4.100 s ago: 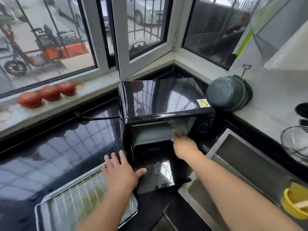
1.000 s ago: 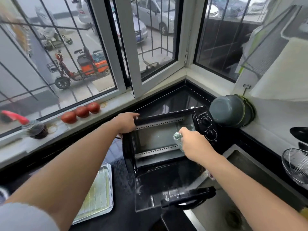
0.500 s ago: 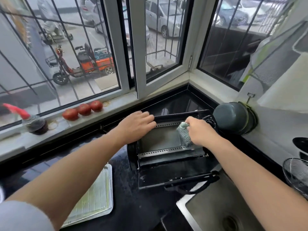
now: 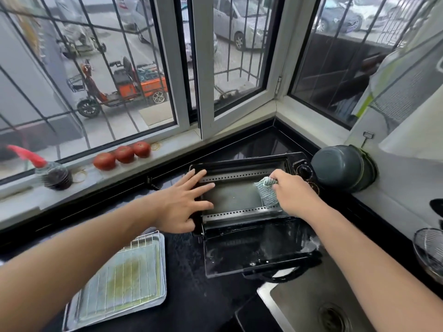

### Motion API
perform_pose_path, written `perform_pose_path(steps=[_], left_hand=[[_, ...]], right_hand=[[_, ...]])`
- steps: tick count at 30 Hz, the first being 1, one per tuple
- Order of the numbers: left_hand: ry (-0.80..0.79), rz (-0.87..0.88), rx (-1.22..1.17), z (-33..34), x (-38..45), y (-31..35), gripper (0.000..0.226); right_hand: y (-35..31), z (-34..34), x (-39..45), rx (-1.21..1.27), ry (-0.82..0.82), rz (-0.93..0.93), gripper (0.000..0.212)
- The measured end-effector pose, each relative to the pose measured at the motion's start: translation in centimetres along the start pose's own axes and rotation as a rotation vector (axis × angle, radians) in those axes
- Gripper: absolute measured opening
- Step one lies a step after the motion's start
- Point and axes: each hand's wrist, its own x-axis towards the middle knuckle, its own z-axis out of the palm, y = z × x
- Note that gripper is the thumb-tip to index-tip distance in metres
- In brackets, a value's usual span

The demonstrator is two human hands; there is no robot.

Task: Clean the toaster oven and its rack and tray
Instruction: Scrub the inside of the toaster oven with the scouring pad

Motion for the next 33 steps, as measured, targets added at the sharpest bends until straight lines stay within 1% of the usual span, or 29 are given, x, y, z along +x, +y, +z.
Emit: perform_pose_path(steps=[2, 5, 8, 9, 10, 11, 13, 15, 17, 18, 19, 21, 23, 25, 29, 31, 33], left_hand=[[-0.097, 0.02, 0.061, -0.5, -0.2, -0.4, 0.08], [-0.129, -0.007, 0.089, -0.5, 0.1, 0.3, 0.087], [-0.16, -0.063, 0.144, 0.1, 0.0, 2.3, 0.113], [-0.138, -0.093, 0.162, 0.4, 0.1, 3.1, 0.116], [-0.105, -0.132, 0.172, 0.5, 0.2, 3.7, 0.113], [-0.079, -0.168, 0.176, 0.5, 0.5, 4.1, 0.105], [-0.094, -0.185, 0.162, 0.1, 0.8, 4.6, 0.084], [-0.075, -0.098, 0.123, 0.1, 0.8, 4.8, 0.066], [0.043, 0.02, 0.038, 0.9, 0.2, 4.9, 0.059], [0.103, 0.054, -0.003, 1.4, 0.0, 4.9, 0.061], [0.128, 0.071, -0.019, 1.7, -0.2, 5.0, 0.066], [0.137, 0.081, 0.006, 2.1, -0.3, 5.4, 0.077], [0.179, 0.089, 0.004, 2.6, -0.4, 5.9, 0.089], [0.207, 0.086, -0.023, 2.9, -0.5, 6.4, 0.095], [0.223, 0.099, -0.052, 3.5, -0.8, 6.9, 0.092], [0.25, 0.118, -0.045, 4.0, -0.9, 7.0, 0.091], [0.286, 0.122, -0.031, 4.4, -0.9, 7.1, 0.091]], right_hand=[[0.3, 0.0, 0.1, 0.021, -0.005, 0.008, 0.021], [0.4, -0.3, 0.4, 0.045, 0.038, 0.016, 0.018], [0.2, -0.3, 0.5, 0.063, 0.058, 0.016, 0.016], [0.2, -0.2, 0.5, 0.067, 0.058, 0.016, 0.016], [0.1, -0.1, 0.6, 0.072, 0.056, 0.016, 0.016], [0.1, -0.1, 0.6, 0.079, 0.055, 0.018, 0.015], [0.0, -0.2, 0.8, 0.087, 0.053, 0.022, 0.013], [0.0, -0.5, 1.0, 0.077, 0.049, 0.017, 0.013], [0.0, -0.8, 1.1, 0.057, 0.053, 0.01, 0.013], [0.0, -0.9, 1.0, 0.046, 0.056, 0.008, 0.013], [0.1, -0.9, 0.9, 0.033, 0.057, 0.005, 0.013], [0.4, -0.8, 0.4, 0.005, 0.057, 0.001, 0.013], [0.9, -0.8, 0.0, -0.022, 0.061, 0.003, 0.014], [1.5, -1.0, -0.3, -0.037, 0.073, 0.014, 0.017], [1.2, -0.4, -0.4, -0.108, 0.082, -0.052, 0.021], [0.3, 1.0, -0.3, -0.185, 0.029, -0.123, 0.021], [-0.3, 2.8, 0.3, -0.315, -0.016, -0.201, 0.023]])
